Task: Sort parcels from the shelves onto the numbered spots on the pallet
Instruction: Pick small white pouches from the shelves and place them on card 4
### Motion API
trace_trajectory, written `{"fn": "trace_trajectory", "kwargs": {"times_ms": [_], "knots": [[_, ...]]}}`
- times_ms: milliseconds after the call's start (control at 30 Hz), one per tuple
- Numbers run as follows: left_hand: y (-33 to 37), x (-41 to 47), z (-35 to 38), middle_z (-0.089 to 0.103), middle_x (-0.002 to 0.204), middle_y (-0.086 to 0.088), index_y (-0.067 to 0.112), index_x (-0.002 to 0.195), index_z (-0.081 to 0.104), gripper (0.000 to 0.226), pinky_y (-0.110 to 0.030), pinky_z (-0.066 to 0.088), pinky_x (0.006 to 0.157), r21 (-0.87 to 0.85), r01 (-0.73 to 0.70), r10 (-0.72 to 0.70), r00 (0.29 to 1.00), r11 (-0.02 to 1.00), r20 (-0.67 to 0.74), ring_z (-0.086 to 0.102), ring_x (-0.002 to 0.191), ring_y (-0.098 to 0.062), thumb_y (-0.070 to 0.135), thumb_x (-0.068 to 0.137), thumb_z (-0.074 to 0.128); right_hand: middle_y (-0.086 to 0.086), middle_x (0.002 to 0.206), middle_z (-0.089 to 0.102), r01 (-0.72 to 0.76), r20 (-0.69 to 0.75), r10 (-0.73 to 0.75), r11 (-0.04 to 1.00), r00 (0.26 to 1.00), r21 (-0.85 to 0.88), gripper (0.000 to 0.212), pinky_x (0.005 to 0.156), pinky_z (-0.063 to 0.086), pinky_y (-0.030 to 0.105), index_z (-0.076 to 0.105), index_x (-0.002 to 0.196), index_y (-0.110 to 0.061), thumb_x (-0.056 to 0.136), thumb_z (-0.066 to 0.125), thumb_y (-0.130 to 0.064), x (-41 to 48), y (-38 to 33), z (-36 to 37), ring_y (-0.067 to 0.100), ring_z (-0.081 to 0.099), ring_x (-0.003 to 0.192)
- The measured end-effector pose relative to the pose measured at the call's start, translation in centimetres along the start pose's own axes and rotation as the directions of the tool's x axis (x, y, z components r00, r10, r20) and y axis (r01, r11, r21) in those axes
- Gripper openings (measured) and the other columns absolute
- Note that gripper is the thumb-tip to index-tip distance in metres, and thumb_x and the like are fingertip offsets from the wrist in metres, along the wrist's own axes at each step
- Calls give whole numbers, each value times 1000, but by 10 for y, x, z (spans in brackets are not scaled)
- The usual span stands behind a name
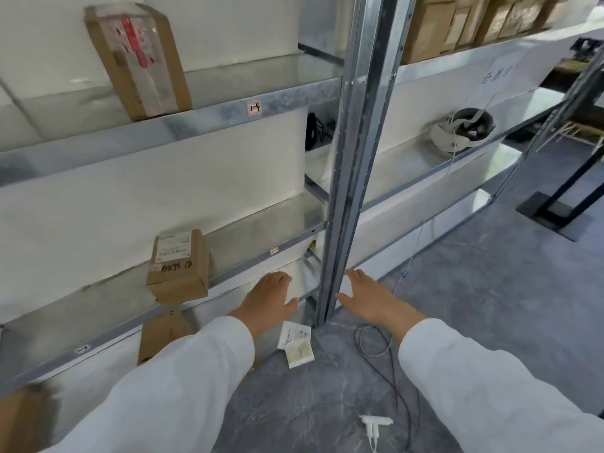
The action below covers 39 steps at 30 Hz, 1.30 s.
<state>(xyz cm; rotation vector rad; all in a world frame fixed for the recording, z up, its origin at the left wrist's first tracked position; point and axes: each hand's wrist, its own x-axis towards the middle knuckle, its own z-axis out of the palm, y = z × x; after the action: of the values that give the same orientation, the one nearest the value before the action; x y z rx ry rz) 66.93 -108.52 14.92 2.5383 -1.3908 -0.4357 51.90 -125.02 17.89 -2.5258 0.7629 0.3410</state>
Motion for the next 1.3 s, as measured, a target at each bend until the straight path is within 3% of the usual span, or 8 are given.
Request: {"fn": "trace_trajectory", "kwargs": {"times_ms": [133,267,367,533,633,967,1067,1300], "knots": [[-5,25,29,43,142,-5,10,139,40,53,-31,35,108,-47,13,-8,994,999,106,40,131,-20,36,94,50,11,141,42,-24,62,25,1000,998,-17,61,102,38,37,27,147,-13,96,45,-42,29,14,15,29,44,127],[-8,55,63,49,134,-4,11,130,45,46,-31,40,103,-70,57,-42,980,996,197,46,125,-22,39,93,52,12,150,33,-48,152,49,999,987,-9,63,108,33,39,24,148,-9,97,45,-40,66,39,33,31,37,135],[-7,78,89,52,128,-3,14,122,48,39,-34,43,98,-45,85,-70,960,995,273,49,118,-22,38,92,52,10,143,39,-55,211,49,998,976,20,56,100,39,40,33,140,-9,95,45,-40,97,63,50,30,43,128],[-19,128,146,48,130,4,22,129,42,51,-41,45,98,-25,162,-146,938,987,315,48,122,-20,49,86,46,10,142,42,-49,273,44,999,961,12,57,103,40,40,33,142,-12,94,47,-40,151,113,85,32,44,128],[-26,159,190,48,135,-2,12,131,46,48,-35,39,102,13,135,-132,940,991,314,45,125,-22,38,92,49,9,149,34,-52,299,45,999,953,15,61,109,32,40,25,148,-14,95,45,-38,187,146,120,31,37,135],[-110,208,435,50,128,-5,10,126,50,41,-33,37,104,93,3,-39,922,996,385,45,123,-24,32,92,49,5,130,46,-157,382,118,985,916,72,49,98,39,35,37,135,-15,96,44,-42,292,243,341,27,48,120],[-153,221,497,48,132,-6,9,128,48,40,-33,37,104,115,68,-109,907,991,407,45,123,-24,27,93,51,6,136,44,-221,399,164,970,902,103,53,102,38,36,36,138,-14,94,49,-40,326,264,412,27,45,124],[-251,273,621,47,134,-9,6,128,48,46,-33,35,106,262,-26,-90,904,965,419,43,128,-26,23,86,57,5,150,32,-252,393,179,957,902,142,68,107,35,37,24,149,-12,94,52,-41,418,299,561,27,39,134]]}}
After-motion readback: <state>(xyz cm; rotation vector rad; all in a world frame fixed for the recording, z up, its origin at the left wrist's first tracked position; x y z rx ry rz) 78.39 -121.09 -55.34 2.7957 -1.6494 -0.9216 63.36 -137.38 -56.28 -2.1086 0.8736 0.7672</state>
